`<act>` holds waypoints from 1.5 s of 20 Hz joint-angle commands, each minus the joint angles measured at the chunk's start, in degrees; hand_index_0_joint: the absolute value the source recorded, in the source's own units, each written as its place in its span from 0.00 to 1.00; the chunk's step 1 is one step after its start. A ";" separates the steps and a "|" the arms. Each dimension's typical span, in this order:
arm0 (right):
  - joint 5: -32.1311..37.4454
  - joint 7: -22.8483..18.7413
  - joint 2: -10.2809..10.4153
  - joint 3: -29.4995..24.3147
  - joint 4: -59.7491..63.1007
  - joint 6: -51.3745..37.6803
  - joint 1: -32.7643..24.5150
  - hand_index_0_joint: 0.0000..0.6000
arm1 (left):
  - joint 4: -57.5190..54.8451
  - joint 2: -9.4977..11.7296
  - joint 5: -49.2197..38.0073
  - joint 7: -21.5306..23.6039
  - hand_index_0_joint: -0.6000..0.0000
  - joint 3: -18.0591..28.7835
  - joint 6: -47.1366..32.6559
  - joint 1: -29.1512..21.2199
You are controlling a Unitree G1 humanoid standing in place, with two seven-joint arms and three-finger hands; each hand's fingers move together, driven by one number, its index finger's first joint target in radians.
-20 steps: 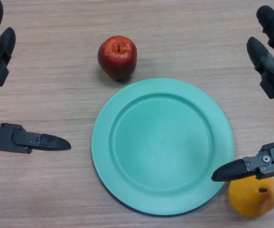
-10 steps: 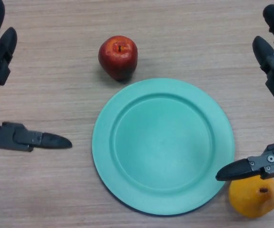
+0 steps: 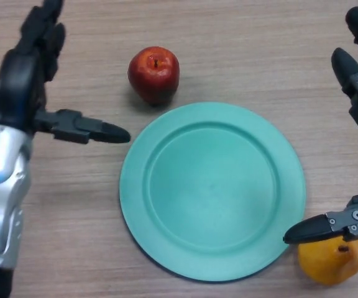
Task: Pick up the red apple and place it on the plate
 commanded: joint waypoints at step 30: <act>2.33 1.34 -1.22 -8.90 -5.08 -9.80 2.56 0.00 | 49.51 -6.42 27.93 14.19 0.00 -5.60 -24.44 -30.15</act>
